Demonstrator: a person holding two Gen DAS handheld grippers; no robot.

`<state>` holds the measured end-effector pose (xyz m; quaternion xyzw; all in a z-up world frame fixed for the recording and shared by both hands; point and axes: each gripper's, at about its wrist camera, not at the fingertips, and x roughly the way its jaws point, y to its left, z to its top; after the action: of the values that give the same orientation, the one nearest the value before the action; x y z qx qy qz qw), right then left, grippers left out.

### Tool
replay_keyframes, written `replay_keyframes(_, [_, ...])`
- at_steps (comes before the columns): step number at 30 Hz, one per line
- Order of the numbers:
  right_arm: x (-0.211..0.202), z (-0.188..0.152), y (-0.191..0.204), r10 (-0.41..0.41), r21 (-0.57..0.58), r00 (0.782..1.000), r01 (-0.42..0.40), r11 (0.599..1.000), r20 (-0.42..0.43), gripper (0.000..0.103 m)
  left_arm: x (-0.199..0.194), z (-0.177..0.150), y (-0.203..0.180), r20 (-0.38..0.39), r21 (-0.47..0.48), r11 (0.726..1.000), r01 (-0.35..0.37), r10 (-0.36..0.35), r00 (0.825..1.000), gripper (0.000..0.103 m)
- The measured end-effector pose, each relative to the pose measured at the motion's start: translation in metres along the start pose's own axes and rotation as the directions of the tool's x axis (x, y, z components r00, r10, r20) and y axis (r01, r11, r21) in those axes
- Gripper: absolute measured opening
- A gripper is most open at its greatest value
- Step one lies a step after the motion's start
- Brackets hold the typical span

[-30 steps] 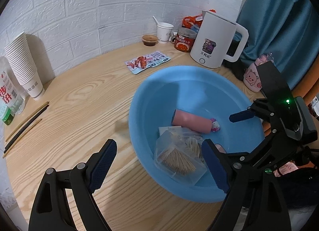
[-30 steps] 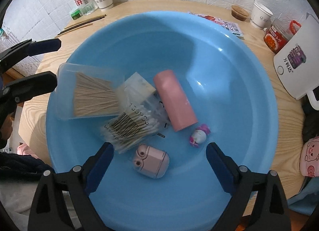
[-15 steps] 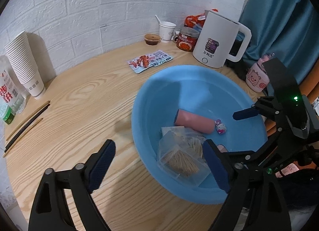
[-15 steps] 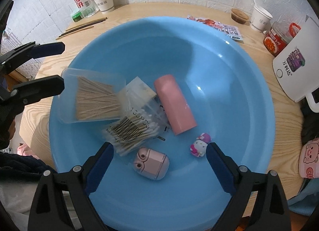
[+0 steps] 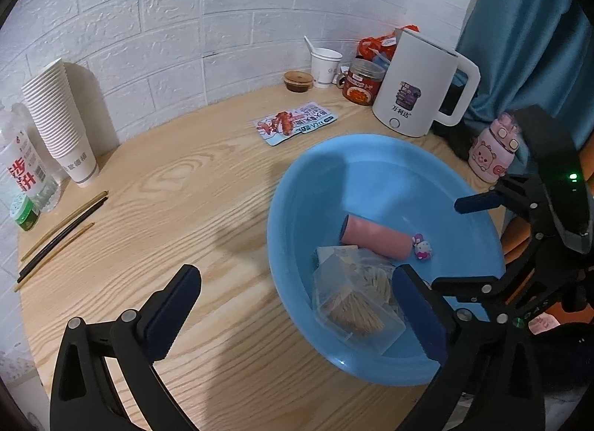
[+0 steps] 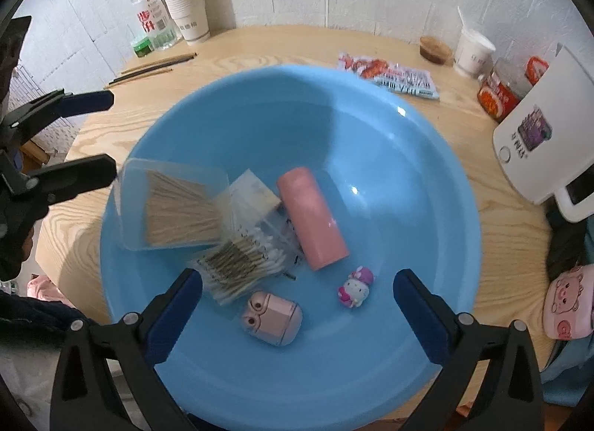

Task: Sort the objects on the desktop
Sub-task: 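Move both tools away from the basin toward the chicken-wing snack packet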

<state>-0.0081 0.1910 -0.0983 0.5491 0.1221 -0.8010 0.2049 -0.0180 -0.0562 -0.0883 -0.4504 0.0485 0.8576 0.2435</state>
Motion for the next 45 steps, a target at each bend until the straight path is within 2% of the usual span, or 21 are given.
replay_keyframes(4, [-0.009,0.006,0.001,0.001,-0.028,0.998,0.001,1.0,0.056,0.103,0.0,-0.001,0.002,-0.001,-0.022,1.0,-0.006,0.006,1.0,0.103])
replay_keyframes(9, [-0.016,0.011,-0.008,0.112,0.039,0.99,-0.115,0.993,0.084,0.103,-0.001,0.0,0.002,0.007,-0.033,0.999,-0.011,0.011,1.0,0.103])
replay_keyframes(15, [-0.024,0.016,-0.007,0.074,-0.085,0.991,-0.064,0.994,0.113,0.103,-0.001,0.003,-0.001,0.014,-0.036,0.999,-0.018,0.019,1.0,0.103])
replay_keyframes(20, [-0.039,0.018,-0.01,0.121,-0.139,0.982,-0.101,0.985,0.146,0.103,0.001,0.009,-0.008,0.018,-0.039,0.999,-0.033,0.034,0.999,0.103])
replay_keyframes(22, [-0.037,0.023,-0.016,0.112,-0.176,0.98,-0.082,0.981,0.165,0.103,0.002,0.012,-0.013,0.023,-0.039,0.998,-0.041,0.042,0.999,0.103])
replay_keyframes(24, [-0.044,0.023,-0.016,0.079,-0.201,0.978,-0.04,0.979,0.193,0.103,0.002,0.017,-0.018,0.03,-0.039,0.998,-0.053,0.054,0.998,0.103])
replay_keyframes(27, [-0.051,0.027,-0.029,0.062,-0.195,0.971,-0.017,0.981,0.229,0.103,0.002,0.024,-0.026,0.039,-0.052,0.996,-0.073,0.075,0.996,0.103])
replay_keyframes(32, [-0.06,0.033,-0.055,-0.039,-0.149,0.962,0.081,0.985,0.269,0.103,0.002,0.037,-0.038,0.044,-0.088,0.99,-0.114,0.119,0.992,0.103])
replay_keyframes(33, [-0.061,0.035,-0.061,-0.127,-0.114,0.953,0.163,0.98,0.274,0.103,0.002,0.04,-0.041,0.044,-0.091,0.988,-0.121,0.126,0.991,0.103])
replay_keyframes(34, [-0.062,0.037,-0.065,-0.218,-0.087,0.935,0.25,0.964,0.279,0.103,0.001,0.044,-0.044,0.048,-0.09,0.988,-0.129,0.133,0.99,0.103])
replay_keyframes(35, [-0.064,0.039,-0.067,-0.304,-0.068,0.908,0.335,0.94,0.287,0.103,0.0,0.049,-0.047,0.053,-0.086,0.986,-0.14,0.145,0.988,0.103])
replay_keyframes(36, [-0.067,0.042,-0.071,-0.343,-0.071,0.888,0.38,0.922,0.308,0.103,0.0,0.053,-0.049,0.056,-0.083,0.985,-0.15,0.155,0.986,0.103])
replay_keyframes(39, [-0.076,0.049,-0.088,-0.199,-0.077,0.921,0.237,0.968,0.335,0.103,-0.001,0.067,-0.054,0.071,-0.082,0.981,-0.176,0.182,0.981,0.103])
replay_keyframes(43, [-0.079,0.064,-0.112,-0.09,-0.043,0.933,0.112,0.993,0.348,0.103,-0.003,0.085,-0.057,0.091,-0.083,0.976,-0.199,0.207,0.974,0.103])
replay_keyframes(45, [-0.08,0.072,-0.117,-0.06,-0.037,0.939,0.077,0.996,0.338,0.103,-0.002,0.093,-0.057,0.094,-0.079,0.974,-0.214,0.221,0.971,0.103])
